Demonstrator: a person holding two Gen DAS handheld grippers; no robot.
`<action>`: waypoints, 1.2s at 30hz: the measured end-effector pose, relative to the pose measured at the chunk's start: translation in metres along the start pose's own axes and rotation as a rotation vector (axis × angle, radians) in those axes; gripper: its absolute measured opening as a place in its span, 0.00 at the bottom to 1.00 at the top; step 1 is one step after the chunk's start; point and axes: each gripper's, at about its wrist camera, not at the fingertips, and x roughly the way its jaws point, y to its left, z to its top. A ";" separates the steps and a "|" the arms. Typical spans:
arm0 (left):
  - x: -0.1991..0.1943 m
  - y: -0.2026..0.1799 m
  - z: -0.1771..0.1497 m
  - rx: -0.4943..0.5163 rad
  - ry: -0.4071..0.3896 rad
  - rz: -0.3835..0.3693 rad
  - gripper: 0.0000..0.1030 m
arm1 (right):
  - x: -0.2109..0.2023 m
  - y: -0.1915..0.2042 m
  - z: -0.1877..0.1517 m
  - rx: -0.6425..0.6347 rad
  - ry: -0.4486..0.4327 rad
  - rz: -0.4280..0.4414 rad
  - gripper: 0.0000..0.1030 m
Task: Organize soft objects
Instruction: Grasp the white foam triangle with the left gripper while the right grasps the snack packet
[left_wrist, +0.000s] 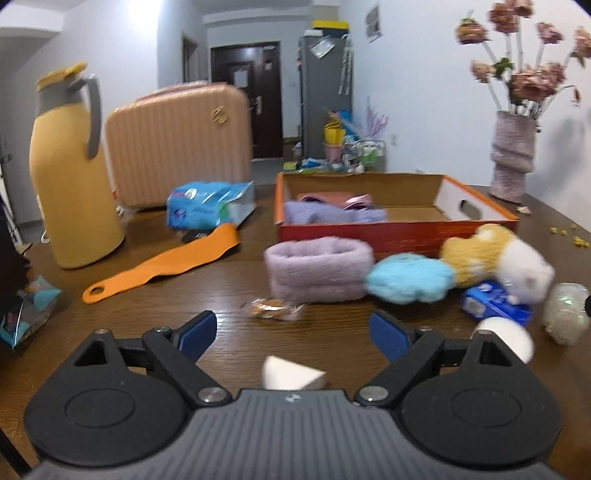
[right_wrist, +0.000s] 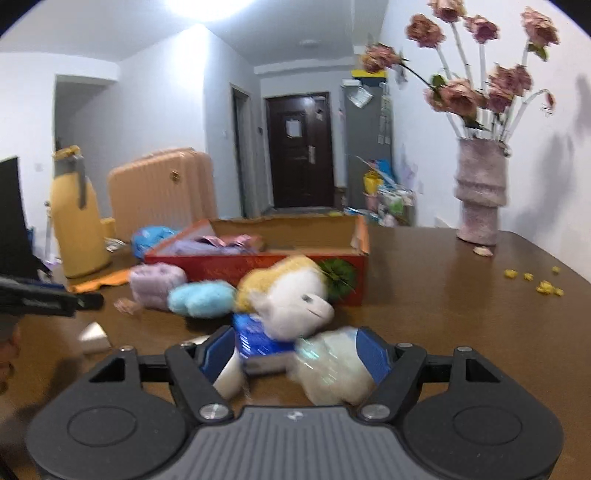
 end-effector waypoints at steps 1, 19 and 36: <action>0.003 0.005 -0.002 -0.011 0.015 -0.012 0.89 | 0.004 0.002 0.002 -0.008 0.000 0.007 0.69; 0.013 0.068 -0.023 -0.139 0.063 -0.068 0.32 | 0.147 0.164 0.041 -0.299 0.163 0.393 0.53; -0.019 0.103 -0.038 -0.187 0.042 -0.021 0.34 | 0.193 0.218 0.019 -0.422 0.274 0.329 0.17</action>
